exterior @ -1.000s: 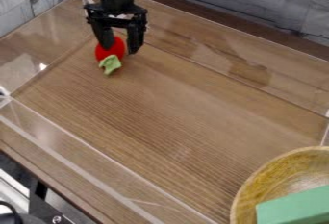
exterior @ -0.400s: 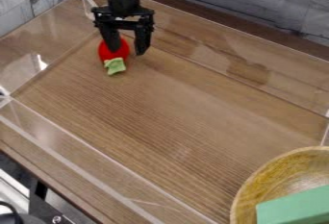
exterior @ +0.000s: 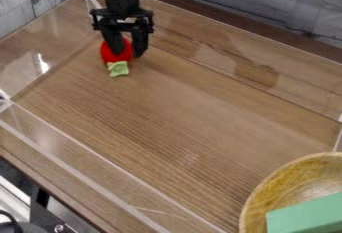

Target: Move the red fruit to the right side of the table

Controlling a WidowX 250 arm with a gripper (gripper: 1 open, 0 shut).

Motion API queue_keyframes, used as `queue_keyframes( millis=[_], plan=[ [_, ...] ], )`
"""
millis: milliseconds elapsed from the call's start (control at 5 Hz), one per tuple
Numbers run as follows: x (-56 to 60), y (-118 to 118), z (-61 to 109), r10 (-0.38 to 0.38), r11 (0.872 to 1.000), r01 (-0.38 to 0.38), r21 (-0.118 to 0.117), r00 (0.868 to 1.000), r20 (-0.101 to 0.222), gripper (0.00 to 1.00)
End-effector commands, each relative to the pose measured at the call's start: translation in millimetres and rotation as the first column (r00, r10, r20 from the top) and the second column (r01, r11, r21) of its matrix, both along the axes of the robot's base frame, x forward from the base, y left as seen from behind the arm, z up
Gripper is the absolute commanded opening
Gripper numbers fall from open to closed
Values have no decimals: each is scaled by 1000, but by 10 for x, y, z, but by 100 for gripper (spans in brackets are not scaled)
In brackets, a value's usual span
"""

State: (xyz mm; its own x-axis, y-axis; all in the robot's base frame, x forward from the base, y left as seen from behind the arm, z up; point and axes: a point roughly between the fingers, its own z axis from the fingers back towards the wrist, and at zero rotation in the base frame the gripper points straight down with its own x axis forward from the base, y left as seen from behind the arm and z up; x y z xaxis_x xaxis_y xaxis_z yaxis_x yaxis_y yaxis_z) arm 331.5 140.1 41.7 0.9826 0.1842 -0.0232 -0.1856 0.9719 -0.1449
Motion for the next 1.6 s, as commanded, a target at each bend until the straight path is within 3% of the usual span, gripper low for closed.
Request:
queue_keyframes(
  millis=[0,400,800,1000,1400],
  plan=[
    [-54,49,259,-17,1000,16,25,998,58,0],
    [-19,-268,792,37,999,-40,22,991,126,0],
    [210,-594,1051,-51,999,51,7,989,137,0],
    [264,-494,1029,-74,997,73,12,989,126,100],
    [170,-284,848,-62,998,60,25,994,94,100]
  ],
)
